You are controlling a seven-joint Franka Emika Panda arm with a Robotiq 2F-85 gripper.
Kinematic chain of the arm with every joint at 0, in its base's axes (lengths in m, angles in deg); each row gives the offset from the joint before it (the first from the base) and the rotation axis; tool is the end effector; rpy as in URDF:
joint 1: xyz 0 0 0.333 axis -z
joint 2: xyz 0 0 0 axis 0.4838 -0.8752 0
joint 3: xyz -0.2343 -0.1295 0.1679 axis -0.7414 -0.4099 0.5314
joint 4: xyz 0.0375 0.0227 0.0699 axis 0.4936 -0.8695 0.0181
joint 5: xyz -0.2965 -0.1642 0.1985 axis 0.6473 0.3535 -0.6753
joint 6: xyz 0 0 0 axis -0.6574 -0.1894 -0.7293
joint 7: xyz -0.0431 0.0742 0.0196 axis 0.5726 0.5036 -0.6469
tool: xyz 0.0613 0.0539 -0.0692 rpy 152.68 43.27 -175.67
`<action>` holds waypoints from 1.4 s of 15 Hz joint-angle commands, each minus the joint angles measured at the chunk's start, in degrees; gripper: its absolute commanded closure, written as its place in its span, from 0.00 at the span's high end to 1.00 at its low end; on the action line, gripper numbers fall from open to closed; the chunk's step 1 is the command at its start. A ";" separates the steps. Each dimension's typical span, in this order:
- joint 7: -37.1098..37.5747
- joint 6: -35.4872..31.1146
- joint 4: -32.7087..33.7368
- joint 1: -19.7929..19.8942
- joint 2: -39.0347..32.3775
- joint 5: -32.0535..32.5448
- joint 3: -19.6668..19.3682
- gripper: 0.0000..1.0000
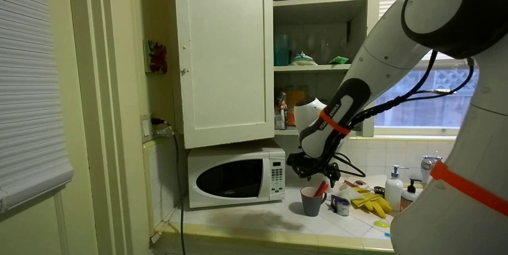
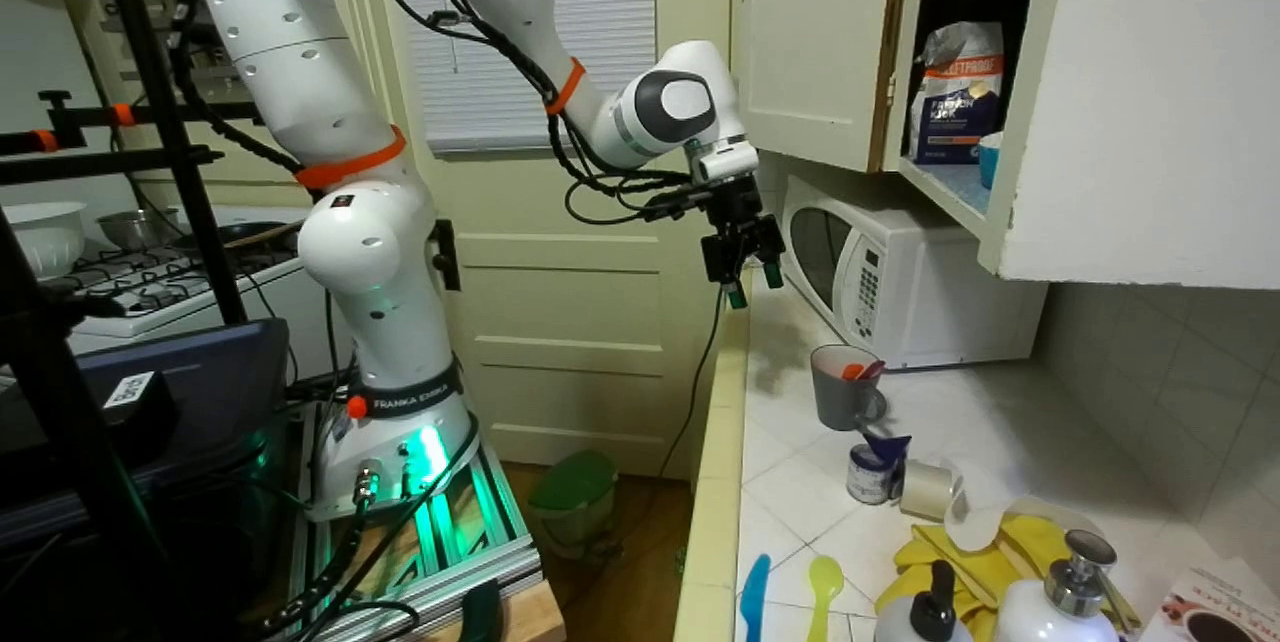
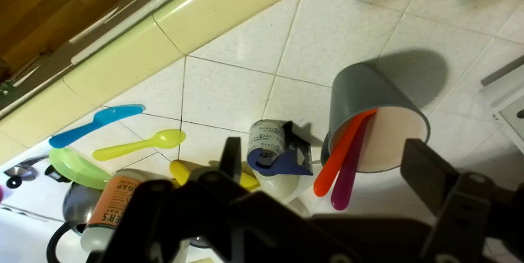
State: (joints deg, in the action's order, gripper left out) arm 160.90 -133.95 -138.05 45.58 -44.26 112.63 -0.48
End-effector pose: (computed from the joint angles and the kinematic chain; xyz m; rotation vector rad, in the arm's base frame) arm 0.4232 -0.1165 0.3546 2.3382 -1.6609 0.4707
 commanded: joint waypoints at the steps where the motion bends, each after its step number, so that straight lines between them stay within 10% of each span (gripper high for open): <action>1: 0.03 0.21 0.08 -0.79 0.04 0.13 -0.77 1.00; 9: 28.07 -0.25 6.24 1.27 -9.82 18.33 -2.77 1.00; 21: 37.29 -2.04 16.90 -4.88 -23.12 24.33 -9.76 1.00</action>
State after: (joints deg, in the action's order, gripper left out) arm 194.58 -134.36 -123.69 42.54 -63.91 134.70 -8.24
